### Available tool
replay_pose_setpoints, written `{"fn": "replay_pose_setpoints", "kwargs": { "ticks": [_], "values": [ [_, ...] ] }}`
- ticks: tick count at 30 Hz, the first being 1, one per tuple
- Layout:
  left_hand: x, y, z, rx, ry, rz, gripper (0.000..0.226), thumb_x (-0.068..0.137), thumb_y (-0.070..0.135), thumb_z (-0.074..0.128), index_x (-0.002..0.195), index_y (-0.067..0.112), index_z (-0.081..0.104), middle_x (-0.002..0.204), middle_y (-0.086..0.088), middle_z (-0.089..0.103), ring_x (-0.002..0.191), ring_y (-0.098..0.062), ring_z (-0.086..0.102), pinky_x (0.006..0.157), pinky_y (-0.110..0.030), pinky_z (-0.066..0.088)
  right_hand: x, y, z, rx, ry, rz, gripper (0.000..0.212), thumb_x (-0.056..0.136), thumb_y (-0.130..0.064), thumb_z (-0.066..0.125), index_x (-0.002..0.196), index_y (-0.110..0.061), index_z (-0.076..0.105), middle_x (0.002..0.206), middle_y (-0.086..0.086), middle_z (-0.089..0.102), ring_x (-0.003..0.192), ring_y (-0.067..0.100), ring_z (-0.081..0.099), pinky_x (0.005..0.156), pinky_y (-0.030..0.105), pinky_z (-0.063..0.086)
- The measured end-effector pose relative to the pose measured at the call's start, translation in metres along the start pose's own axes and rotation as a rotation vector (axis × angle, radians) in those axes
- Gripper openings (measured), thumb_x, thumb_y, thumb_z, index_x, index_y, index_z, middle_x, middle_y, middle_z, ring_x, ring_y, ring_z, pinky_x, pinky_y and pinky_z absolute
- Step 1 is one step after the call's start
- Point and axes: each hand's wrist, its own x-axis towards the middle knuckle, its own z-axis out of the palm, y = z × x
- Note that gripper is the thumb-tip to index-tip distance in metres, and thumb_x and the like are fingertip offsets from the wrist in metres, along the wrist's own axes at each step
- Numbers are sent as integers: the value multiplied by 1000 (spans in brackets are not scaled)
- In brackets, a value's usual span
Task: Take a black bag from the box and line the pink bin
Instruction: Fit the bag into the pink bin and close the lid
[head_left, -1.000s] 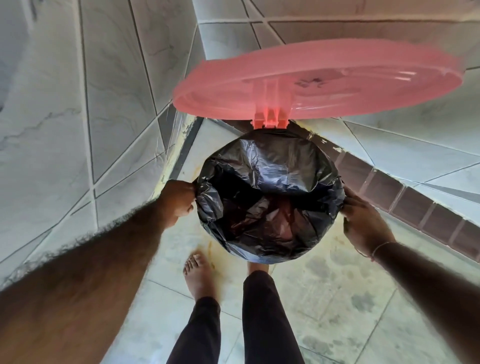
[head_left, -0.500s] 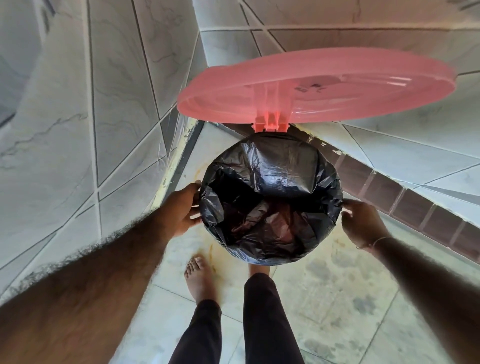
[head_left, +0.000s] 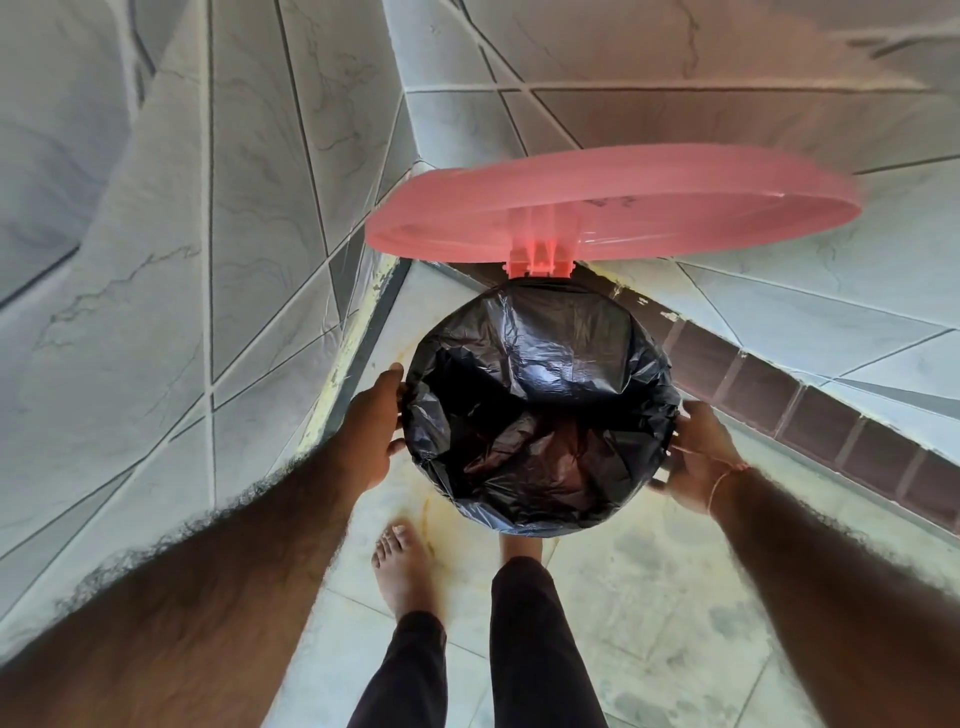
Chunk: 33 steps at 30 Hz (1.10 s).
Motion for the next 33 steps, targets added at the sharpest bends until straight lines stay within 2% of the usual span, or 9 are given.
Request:
{"fn": "replay_pose_setpoints", "kwargs": {
  "ticks": [4,6,8,10,13,17,22,29,33],
  "values": [
    [2,12,6,331,155,221,40,96,35,46,119,6,61,117,-15,67,107,-34,63,91,-44,51,-2,-12,4,-182,0,-92,63,87,-65,29,112,-19,64,112,1,64,108,24,55,106,50,33],
    [-4,21,7,653,347,550,25,96,9,46,112,0,62,107,-21,69,101,-37,65,84,-41,52,-5,-21,11,-358,235,-404,45,91,-47,33,98,-11,59,101,7,59,97,28,54,89,39,38],
    [-19,30,12,755,434,860,24,95,18,49,92,2,67,85,-17,66,86,-36,64,70,-32,43,-10,-30,16,-505,421,-766,28,89,-31,39,92,-11,58,89,10,54,86,26,52,79,38,39],
    [-30,34,22,755,402,1172,26,91,29,56,80,8,67,79,-8,58,78,-26,57,68,-28,37,-21,-36,25,-673,501,-1030,23,91,-22,46,101,-6,60,96,12,60,92,27,55,85,39,44],
    [-43,34,43,1186,202,1431,29,86,36,60,104,14,64,109,-7,59,97,-26,56,79,-41,49,-34,-37,46,-1009,443,-1258,35,90,-31,45,117,-10,56,110,16,59,105,34,53,91,44,45],
    [-39,29,55,1336,144,1225,68,90,43,54,146,12,31,149,-7,35,136,-26,35,105,-47,40,-39,-38,67,-1148,403,-1180,48,92,-36,46,134,-12,44,123,16,55,115,36,51,96,49,45],
    [-30,40,64,1166,61,1032,72,94,43,49,151,13,17,158,-7,25,144,-25,25,116,-43,27,-34,-51,79,-1034,277,-963,50,97,-46,37,132,-11,43,127,21,58,115,39,55,94,45,46],
    [-27,68,69,823,-122,778,38,100,33,42,134,16,47,109,3,53,102,-17,53,82,-25,34,-18,-76,81,-917,132,-723,71,95,-61,22,135,-8,49,135,23,55,127,38,49,106,42,37],
    [-27,79,67,760,-174,678,38,102,34,36,128,15,55,122,-7,60,110,-21,53,86,-28,33,-15,-80,80,-835,34,-642,103,70,-87,17,138,-16,48,140,15,54,130,33,48,110,49,36]
  ]
}}
